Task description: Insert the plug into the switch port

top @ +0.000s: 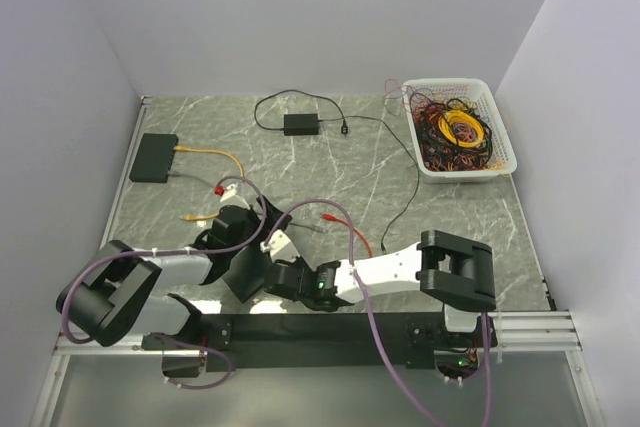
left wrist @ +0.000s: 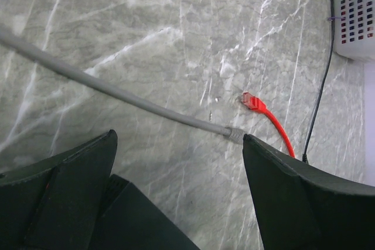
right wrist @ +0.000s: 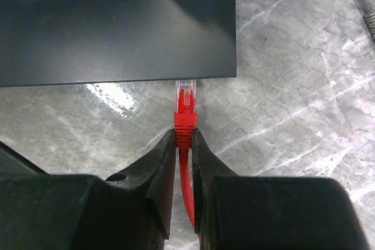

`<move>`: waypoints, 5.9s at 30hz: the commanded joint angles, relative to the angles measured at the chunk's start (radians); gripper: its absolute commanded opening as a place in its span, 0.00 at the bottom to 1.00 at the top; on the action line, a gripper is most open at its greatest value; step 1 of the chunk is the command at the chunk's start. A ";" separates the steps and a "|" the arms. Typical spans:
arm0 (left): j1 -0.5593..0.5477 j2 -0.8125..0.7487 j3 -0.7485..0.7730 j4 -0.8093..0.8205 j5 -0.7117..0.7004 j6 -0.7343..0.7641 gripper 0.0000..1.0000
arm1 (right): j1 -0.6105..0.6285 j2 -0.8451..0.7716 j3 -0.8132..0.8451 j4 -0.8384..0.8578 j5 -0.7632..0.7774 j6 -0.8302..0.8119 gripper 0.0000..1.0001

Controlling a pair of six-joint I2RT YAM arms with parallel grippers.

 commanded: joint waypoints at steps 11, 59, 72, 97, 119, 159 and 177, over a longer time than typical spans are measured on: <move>-0.019 0.093 -0.082 -0.009 0.111 -0.020 0.97 | -0.005 0.044 -0.011 0.197 0.144 0.007 0.00; -0.103 0.218 -0.122 0.171 0.108 -0.046 0.98 | 0.021 -0.023 0.013 0.245 0.200 -0.013 0.00; -0.105 0.231 -0.151 0.215 0.165 -0.044 0.98 | -0.018 0.093 0.029 0.329 0.155 -0.045 0.00; -0.123 0.323 -0.198 0.357 0.205 -0.064 0.99 | -0.128 0.132 0.208 0.318 0.095 -0.107 0.00; -0.068 0.054 0.218 -0.345 -0.091 0.106 1.00 | -0.249 0.066 0.113 0.410 0.166 -0.193 0.47; -0.054 -0.567 0.028 -0.708 -0.137 -0.063 0.99 | -0.085 -0.490 -0.422 0.455 -0.280 0.157 0.54; -0.051 -0.749 0.128 -0.966 -0.339 -0.096 0.99 | 0.056 0.127 0.177 0.243 -0.147 0.203 0.44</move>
